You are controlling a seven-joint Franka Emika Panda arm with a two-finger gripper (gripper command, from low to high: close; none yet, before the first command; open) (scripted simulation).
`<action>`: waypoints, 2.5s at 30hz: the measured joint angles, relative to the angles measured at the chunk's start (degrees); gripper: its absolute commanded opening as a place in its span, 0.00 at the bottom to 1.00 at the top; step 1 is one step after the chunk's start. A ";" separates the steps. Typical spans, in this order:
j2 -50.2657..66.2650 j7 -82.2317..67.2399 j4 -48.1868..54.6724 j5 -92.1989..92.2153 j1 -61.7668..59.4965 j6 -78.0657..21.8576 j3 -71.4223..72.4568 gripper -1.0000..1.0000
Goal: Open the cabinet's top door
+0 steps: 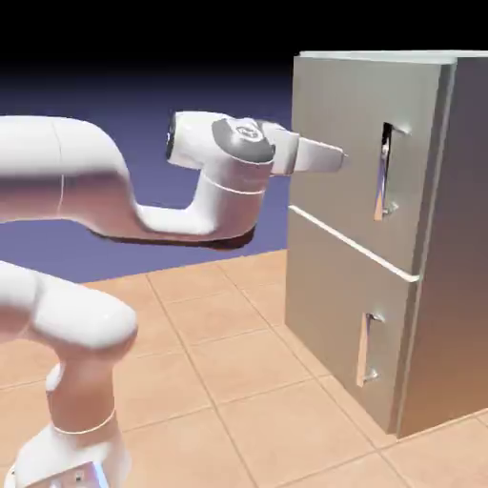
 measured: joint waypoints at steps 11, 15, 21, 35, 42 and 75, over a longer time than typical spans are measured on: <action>-5.27 19.12 4.19 -27.41 9.35 -1.63 -10.64 0.50; -6.36 23.07 5.06 -33.08 11.29 -1.97 -12.84 0.50; -3.36 23.84 12.16 -35.34 21.53 -4.24 -18.42 0.00; -9.74 21.66 -11.61 -17.31 -4.23 -21.50 5.93 0.00; -16.49 18.22 -20.69 -2.17 -11.82 -30.83 20.46 0.00; -5.66 19.61 -7.47 63.72 -20.37 -83.71 88.97 0.00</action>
